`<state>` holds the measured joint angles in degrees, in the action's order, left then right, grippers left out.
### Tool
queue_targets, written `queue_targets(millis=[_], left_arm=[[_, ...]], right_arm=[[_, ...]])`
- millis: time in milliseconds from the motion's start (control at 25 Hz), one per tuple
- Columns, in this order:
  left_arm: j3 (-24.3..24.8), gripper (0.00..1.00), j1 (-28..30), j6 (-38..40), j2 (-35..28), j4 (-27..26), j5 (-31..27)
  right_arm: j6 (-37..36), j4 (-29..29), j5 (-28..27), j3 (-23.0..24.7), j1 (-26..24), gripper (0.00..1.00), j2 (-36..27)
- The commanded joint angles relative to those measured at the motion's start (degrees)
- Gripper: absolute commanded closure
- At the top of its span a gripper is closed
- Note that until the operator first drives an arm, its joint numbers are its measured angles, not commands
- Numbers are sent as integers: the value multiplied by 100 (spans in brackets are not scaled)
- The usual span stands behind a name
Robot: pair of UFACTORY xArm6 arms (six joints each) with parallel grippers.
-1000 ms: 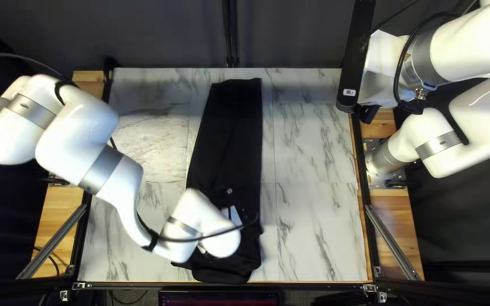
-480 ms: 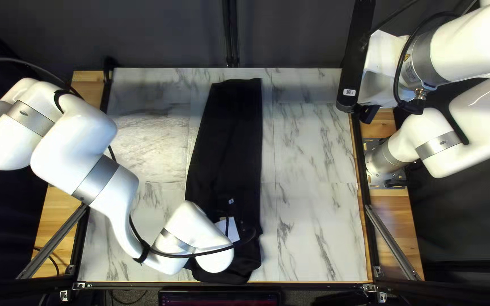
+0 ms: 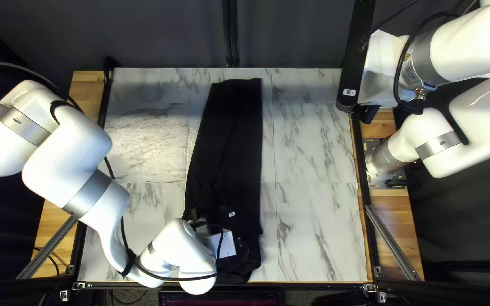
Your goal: Fold t-shirt
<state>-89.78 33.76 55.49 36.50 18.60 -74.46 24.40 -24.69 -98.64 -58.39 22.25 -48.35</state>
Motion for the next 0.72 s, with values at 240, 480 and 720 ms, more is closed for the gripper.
queue_targets(millis=[240,480,720], left_arm=[[245,55,-32,-18,-74,-68,211],[420,100,-59,-21,-145,-112,341],[346,100,-37,-53,-227,-123,150]], right_arm=[[0,0,0,0,0,0,0],[0,0,0,0,0,0,0],[0,0,0,0,0,0,0]])
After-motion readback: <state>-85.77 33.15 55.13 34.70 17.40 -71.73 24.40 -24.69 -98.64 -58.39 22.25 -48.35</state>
